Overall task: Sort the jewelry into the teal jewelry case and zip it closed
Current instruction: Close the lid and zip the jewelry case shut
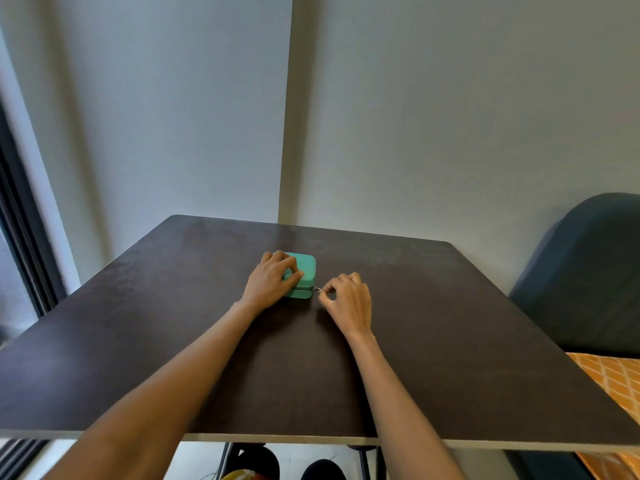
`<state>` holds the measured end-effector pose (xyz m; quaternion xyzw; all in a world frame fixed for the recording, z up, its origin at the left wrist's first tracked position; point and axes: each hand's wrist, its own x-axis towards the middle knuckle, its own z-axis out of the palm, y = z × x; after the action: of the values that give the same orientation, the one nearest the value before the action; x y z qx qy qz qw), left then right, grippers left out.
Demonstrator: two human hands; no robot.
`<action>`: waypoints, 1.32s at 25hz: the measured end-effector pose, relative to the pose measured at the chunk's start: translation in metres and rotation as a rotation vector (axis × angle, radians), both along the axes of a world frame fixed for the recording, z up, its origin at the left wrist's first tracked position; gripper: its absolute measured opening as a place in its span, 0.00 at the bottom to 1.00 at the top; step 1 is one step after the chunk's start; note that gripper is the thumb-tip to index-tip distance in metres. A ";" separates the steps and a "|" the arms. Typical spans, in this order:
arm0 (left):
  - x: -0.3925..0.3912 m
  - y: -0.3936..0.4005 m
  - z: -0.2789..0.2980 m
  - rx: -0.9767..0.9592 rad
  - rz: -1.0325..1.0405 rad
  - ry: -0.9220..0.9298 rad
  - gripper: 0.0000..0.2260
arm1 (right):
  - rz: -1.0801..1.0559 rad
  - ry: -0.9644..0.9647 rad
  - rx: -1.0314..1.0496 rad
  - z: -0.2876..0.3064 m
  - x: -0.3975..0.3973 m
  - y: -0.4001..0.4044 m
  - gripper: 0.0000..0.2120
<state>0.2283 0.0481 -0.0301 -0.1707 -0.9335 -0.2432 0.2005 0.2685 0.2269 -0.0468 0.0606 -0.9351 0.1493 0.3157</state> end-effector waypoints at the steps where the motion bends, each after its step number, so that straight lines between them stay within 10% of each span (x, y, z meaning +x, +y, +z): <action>1: -0.001 -0.005 0.004 0.004 -0.025 -0.033 0.12 | -0.014 -0.018 -0.012 0.000 -0.003 0.001 0.07; 13: 0.000 -0.015 0.013 0.043 -0.125 -0.175 0.09 | 0.018 -0.290 -0.213 0.003 -0.024 0.001 0.08; 20: -0.019 -0.025 0.017 0.927 0.000 -0.350 0.20 | 0.048 -0.276 -0.725 -0.002 0.003 -0.022 0.06; 24: -0.026 -0.018 0.005 0.854 -0.039 -0.600 0.22 | 0.058 -0.298 -0.879 -0.005 0.001 -0.054 0.05; 33: 0.000 -0.037 -0.014 0.826 -0.188 -0.491 0.12 | 0.064 -0.367 -0.967 0.008 -0.017 -0.041 0.16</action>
<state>0.2279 0.0111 -0.0437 -0.0979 -0.7593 -0.6433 0.0024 0.2512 0.1859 -0.0389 -0.0910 -0.7969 0.5821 0.1335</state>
